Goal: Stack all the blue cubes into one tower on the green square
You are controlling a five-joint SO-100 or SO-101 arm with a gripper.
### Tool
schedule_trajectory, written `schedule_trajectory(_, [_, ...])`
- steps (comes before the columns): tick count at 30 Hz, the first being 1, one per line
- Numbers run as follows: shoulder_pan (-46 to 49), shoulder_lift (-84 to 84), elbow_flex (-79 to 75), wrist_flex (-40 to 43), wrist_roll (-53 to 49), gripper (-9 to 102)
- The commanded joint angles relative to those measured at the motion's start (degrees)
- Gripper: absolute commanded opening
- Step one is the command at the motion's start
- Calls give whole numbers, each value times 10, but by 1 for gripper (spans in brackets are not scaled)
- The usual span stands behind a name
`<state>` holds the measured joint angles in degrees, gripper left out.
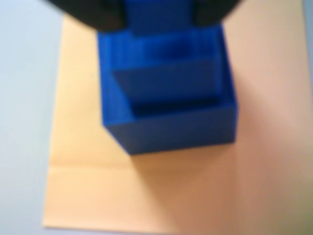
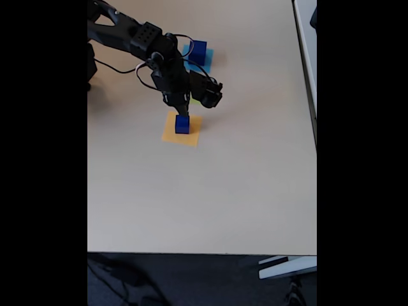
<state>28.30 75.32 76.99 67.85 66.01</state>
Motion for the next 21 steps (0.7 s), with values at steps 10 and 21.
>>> schedule_trajectory(10, [1,20,5,-7,17,3])
schedule_trajectory(21, [2,20,4,-10,11,5])
